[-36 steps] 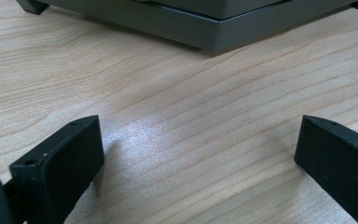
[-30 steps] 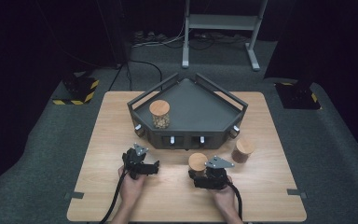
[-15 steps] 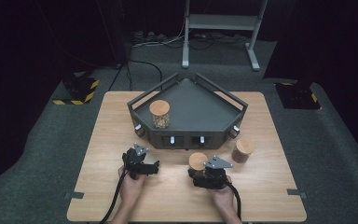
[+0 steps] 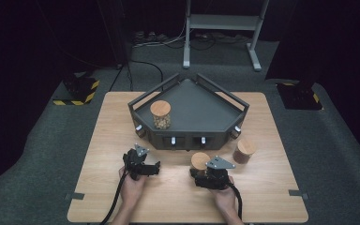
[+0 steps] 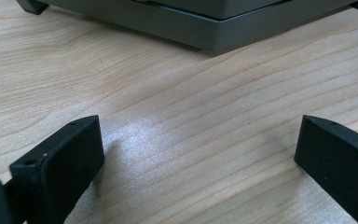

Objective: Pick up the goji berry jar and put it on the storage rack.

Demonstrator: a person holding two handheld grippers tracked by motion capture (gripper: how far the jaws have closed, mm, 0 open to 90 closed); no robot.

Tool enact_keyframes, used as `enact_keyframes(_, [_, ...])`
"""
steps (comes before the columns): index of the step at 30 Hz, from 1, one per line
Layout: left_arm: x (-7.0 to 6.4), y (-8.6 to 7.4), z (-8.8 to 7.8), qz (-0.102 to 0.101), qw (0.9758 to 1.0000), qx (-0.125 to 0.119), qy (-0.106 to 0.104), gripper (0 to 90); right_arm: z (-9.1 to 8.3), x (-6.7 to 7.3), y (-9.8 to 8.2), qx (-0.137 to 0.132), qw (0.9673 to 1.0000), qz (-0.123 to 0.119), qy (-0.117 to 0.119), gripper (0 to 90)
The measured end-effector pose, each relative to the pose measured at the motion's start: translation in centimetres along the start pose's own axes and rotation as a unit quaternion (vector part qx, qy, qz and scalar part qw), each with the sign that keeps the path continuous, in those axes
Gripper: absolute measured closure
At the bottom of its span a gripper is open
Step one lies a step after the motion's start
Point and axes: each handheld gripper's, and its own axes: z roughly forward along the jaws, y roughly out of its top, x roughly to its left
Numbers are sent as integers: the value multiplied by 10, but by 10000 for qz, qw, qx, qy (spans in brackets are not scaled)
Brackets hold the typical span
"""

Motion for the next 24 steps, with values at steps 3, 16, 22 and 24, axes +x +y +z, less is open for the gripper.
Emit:
enact_keyframes(3, [0,0,0,0,10000,0,1,14,-1,0,1,-4,10000,-15,-5,259])
enact_keyframes(16, [0,0,0,0,10000,-3,-3,14,-13,-4,15,-124,9999,-63,-20,259])
enact_keyframes(22, [0,0,0,-1,10000,-4,-3,14,-15,-4,20,-123,9999,-91,-5,259])
enact_keyframes(24, [0,0,0,0,10000,-3,-4,14,-15,-5,22,-126,9999,-93,7,259])
